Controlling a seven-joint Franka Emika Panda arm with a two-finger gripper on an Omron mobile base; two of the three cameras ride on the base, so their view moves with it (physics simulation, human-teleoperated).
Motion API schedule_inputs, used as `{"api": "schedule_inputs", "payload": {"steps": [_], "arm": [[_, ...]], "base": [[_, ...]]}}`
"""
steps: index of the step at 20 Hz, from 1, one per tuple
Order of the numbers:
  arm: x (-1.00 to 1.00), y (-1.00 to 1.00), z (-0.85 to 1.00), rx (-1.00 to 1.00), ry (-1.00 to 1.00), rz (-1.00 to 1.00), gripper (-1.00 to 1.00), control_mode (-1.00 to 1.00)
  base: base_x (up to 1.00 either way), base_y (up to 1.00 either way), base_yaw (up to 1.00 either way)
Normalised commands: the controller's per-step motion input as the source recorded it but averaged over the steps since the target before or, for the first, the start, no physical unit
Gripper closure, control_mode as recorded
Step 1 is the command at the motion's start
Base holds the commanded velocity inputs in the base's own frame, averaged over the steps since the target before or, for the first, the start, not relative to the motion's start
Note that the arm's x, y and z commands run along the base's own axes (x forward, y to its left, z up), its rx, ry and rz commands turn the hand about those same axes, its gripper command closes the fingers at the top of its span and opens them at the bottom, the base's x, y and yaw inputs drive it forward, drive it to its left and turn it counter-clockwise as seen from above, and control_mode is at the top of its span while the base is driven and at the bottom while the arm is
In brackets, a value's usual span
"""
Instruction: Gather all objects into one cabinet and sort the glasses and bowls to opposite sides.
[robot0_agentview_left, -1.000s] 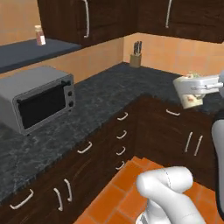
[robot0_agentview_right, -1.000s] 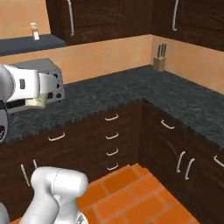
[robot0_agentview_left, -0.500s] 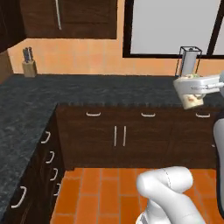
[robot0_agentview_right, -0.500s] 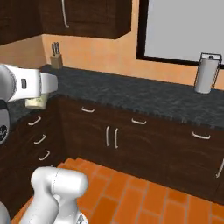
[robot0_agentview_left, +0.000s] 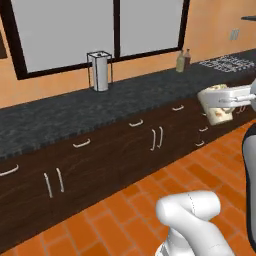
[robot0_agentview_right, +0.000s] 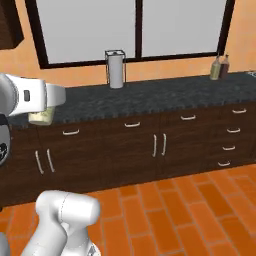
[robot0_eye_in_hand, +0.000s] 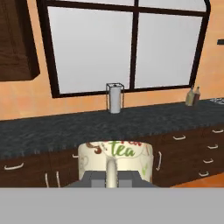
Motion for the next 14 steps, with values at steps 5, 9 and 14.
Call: {"api": "schedule_inputs", "payload": {"steps": [5, 9, 14], "arm": [[0.0, 0.0, 0.0, 0.0, 0.0, 0.0, 1.0, 1.0], [0.0, 0.0, 0.0, 0.0, 0.0, 0.0, 1.0, 1.0], [0.0, 0.0, 0.0, 0.0, 0.0, 0.0, 1.0, 1.0]], "base": [[0.02, 0.15, -0.91], [0.21, 0.36, -0.85], [0.55, 0.79, -0.61]]}}
